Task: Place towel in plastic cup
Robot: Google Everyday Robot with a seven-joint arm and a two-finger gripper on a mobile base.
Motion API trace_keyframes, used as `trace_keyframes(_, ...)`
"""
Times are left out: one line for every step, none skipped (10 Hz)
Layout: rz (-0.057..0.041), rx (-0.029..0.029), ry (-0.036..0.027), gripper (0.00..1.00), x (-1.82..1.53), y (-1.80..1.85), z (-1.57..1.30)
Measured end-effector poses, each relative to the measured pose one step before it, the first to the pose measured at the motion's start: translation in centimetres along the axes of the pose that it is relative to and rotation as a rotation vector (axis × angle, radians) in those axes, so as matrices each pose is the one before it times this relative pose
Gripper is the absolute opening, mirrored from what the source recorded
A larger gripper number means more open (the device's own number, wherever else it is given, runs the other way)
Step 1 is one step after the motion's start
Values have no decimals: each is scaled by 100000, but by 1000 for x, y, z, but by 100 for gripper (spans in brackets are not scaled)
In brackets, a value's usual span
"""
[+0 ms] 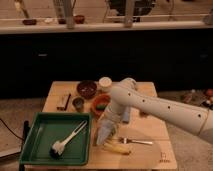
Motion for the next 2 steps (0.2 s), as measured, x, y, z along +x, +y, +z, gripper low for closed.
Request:
trace_keyframes(-233, -391, -114, 80, 12, 11, -17)
trace_keyframes(97, -200, 8, 80, 62, 31, -4)
